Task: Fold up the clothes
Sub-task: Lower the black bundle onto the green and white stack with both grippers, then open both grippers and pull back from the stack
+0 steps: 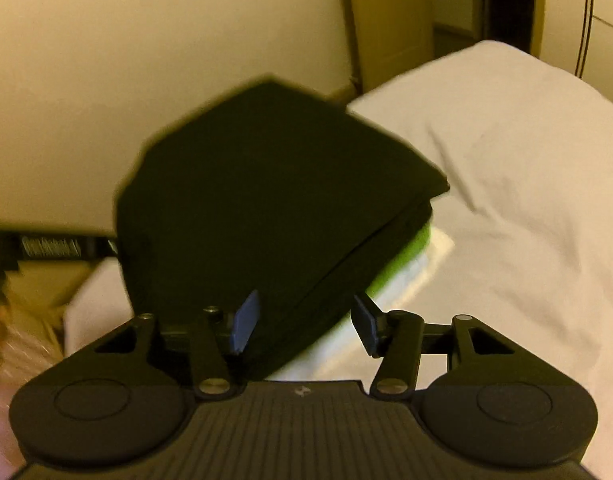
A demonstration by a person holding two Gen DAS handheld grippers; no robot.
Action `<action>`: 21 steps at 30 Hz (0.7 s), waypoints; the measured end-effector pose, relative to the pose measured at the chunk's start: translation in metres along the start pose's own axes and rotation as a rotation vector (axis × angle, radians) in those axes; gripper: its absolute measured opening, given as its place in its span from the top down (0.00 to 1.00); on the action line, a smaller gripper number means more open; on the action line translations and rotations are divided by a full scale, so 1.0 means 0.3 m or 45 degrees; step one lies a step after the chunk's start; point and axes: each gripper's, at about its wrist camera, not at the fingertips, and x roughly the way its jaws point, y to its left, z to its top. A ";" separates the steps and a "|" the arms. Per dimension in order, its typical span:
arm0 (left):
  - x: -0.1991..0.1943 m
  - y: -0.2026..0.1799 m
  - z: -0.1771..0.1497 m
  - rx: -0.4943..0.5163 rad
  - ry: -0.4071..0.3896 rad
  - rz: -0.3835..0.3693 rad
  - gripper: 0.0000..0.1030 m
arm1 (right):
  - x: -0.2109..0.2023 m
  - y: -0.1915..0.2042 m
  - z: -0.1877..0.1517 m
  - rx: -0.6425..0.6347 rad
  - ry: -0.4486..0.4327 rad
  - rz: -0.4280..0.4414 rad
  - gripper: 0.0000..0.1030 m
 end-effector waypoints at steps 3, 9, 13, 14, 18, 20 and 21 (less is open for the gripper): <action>-0.098 -0.044 -0.015 0.014 -0.023 0.057 0.55 | -0.107 0.004 0.007 -0.001 -0.067 -0.012 0.28; -0.318 -0.138 -0.117 -0.033 -0.048 0.144 0.35 | -0.343 -0.027 -0.067 0.041 -0.129 0.028 0.13; -0.472 -0.234 -0.203 -0.039 -0.086 0.211 0.16 | -0.438 -0.063 -0.140 0.066 -0.091 0.053 0.13; -0.506 -0.257 -0.229 -0.042 -0.099 0.234 0.13 | -0.466 -0.070 -0.158 0.065 -0.095 0.063 0.13; -0.631 -0.343 -0.341 -0.070 -0.142 0.310 0.03 | -0.614 -0.083 -0.243 0.018 -0.139 0.119 0.12; -0.692 -0.398 -0.403 -0.088 -0.158 0.344 0.01 | -0.689 -0.099 -0.283 -0.008 -0.164 0.133 0.12; -0.716 -0.427 -0.435 -0.097 -0.159 0.358 0.01 | -0.722 -0.109 -0.303 -0.020 -0.171 0.136 0.10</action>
